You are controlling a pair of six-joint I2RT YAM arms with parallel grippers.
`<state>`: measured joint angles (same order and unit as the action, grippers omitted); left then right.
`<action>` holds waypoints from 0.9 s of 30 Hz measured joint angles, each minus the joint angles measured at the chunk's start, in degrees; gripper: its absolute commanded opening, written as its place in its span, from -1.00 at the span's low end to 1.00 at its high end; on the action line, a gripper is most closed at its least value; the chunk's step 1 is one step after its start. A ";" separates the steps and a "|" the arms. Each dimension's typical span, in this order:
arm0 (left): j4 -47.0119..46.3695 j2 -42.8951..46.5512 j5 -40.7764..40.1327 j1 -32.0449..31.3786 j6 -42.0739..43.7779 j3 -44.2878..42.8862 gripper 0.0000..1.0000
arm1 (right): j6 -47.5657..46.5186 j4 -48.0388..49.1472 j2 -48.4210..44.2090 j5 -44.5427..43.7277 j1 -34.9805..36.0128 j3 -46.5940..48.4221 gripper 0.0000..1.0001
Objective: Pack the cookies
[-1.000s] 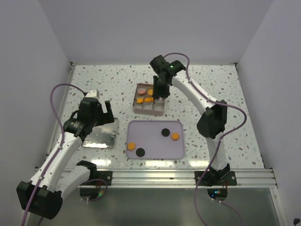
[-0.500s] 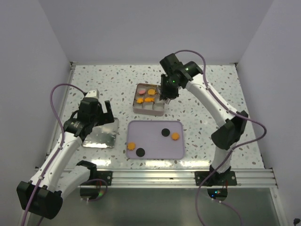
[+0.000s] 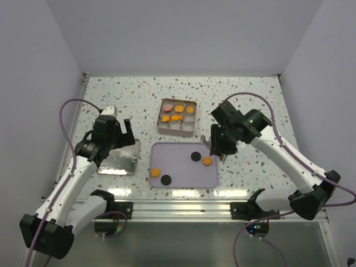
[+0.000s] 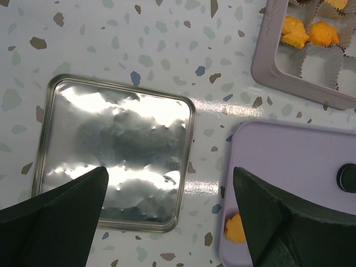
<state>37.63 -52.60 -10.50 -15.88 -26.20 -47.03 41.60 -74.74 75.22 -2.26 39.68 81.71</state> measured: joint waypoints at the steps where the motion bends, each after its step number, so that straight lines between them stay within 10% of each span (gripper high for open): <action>1: 0.00 0.00 0.00 0.00 0.00 0.02 1.00 | 0.72 -0.15 -0.57 -0.07 1.44 -1.03 -0.11; 27: 0.04 1.75 -0.42 0.00 -0.24 0.00 1.00 | 3.76 0.52 10.51 -1.16 11.80 -0.85 -0.02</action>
<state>37.67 -50.85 -10.92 -15.88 -26.44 -47.03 45.36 -74.22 85.73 -3.42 51.48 80.86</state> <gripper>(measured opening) 0.997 0.495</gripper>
